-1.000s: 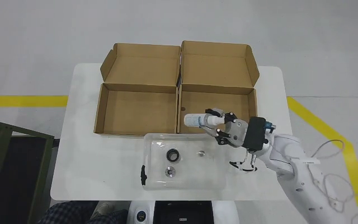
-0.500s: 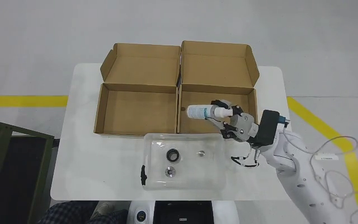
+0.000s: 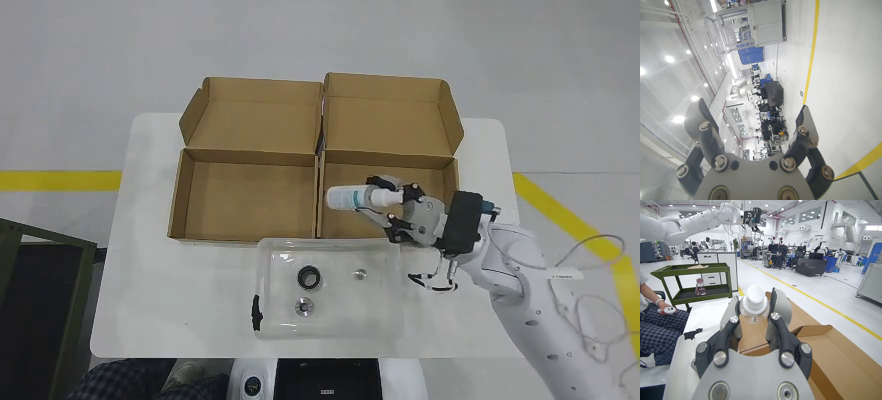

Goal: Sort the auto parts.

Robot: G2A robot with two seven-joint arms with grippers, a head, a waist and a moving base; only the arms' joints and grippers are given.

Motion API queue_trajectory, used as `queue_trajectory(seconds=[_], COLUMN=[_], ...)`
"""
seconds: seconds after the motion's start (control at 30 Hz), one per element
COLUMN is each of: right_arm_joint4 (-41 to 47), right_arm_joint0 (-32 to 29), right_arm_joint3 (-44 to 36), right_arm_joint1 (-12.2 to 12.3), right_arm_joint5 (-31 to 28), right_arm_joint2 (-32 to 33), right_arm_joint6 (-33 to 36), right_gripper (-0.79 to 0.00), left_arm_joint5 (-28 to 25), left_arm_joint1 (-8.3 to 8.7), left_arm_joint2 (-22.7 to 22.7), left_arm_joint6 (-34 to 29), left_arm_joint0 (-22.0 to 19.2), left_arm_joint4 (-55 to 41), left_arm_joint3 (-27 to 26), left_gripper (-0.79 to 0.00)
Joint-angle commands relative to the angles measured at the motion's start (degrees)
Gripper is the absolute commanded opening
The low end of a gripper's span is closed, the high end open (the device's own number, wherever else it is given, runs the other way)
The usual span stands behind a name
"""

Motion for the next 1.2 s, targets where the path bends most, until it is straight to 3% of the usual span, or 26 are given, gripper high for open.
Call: queue_trajectory(seconds=[0.0, 0.6, 1.17], right_arm_joint4=[-0.43, -8.96, -8.09], right_arm_joint0=[0.84, 11.12, 22.26], right_arm_joint3=[0.65, 9.59, 25.15], right_arm_joint1=[-0.14, -1.98, -5.26], right_arm_joint5=[0.16, 4.95, 4.48], right_arm_joint2=[-0.53, -7.51, -15.64], right_arm_joint6=[1.13, 16.89, 20.96], right_gripper=[-0.785, -0.785, -0.785], left_arm_joint5=[0.00, 0.00, 0.00], left_arm_joint1=[0.00, 0.00, 0.00], left_arm_joint2=[0.00, 0.00, 0.00], left_arm_joint6=[0.00, 0.00, 0.00], left_arm_joint0=[0.00, 0.00, 0.00], left_arm_joint4=[0.00, 0.00, 0.00], left_arm_joint3=[0.00, 0.00, 0.00], left_gripper=[0.000, 0.000, 0.000])
